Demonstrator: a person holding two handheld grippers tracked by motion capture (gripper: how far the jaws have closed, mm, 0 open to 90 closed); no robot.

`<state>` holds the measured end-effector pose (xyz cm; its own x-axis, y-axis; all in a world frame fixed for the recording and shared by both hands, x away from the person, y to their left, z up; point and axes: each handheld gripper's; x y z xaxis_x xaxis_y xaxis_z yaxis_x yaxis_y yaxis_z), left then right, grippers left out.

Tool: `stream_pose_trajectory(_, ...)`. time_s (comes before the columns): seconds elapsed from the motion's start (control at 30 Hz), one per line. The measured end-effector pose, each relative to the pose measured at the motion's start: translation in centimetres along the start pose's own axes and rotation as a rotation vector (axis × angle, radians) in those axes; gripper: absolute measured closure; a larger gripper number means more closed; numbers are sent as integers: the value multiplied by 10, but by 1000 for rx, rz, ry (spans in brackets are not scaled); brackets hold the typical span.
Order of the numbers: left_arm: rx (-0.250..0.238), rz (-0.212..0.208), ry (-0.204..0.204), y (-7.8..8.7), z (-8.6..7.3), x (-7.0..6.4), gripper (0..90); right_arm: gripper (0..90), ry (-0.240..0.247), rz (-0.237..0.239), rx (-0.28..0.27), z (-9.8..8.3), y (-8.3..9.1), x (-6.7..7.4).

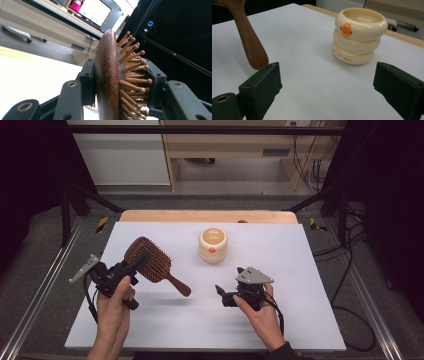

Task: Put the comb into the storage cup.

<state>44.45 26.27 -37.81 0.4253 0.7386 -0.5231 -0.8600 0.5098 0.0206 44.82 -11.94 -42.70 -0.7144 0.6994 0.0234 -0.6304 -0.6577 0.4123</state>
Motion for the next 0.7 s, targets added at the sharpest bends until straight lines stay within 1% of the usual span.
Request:
stream_pose_trajectory(0.07,1,2,2,0,0,-1,520,67,0,4,4,-3,5,-4)
stream_pose_trajectory(0.13,6,-1,0,-1,0,-2,520,64,-6,-2,2,-6,10,-8)
stream_pose_trajectory(0.2,6,-2,-4,-3,2,-4,520,64,-11,-19,-3,-8,15,-10)
stream_pose_trajectory(0.3,6,-11,-25,-6,7,-8,520,62,0,-46,1,-14,20,-15)
stream_pose_trajectory(0.37,7,-13,-35,-10,9,-11,519,62,-1,-62,-6,-20,22,-18)
stream_pose_trajectory(0.43,13,-13,-40,-15,12,-12,519,60,15,-78,-26,-24,25,-21)
stream_pose_trajectory(0.5,18,-15,-43,-20,15,-14,519,52,8,-77,-20,-26,28,-23)
stream_pose_trajectory(0.57,23,-17,-58,-24,18,-17,520,54,-3,-79,-19,-29,34,-25)
stream_pose_trajectory(0.63,27,-14,-71,-28,20,-20,520,53,0,-91,-27,-34,40,-26)
stream_pose_trajectory(0.7,32,-18,-67,-32,22,-22,520,52,-7,-112,-37,-38,45,-28)
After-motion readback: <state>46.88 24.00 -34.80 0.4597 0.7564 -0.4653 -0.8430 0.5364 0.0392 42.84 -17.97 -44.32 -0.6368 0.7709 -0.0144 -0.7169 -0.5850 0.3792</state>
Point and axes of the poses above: each handheld gripper's, and its own axes: y roughly backward along the jaws, z roughly out of its top, x roughly to its left, and after that the axes turned 7 degrees about z, right-handed
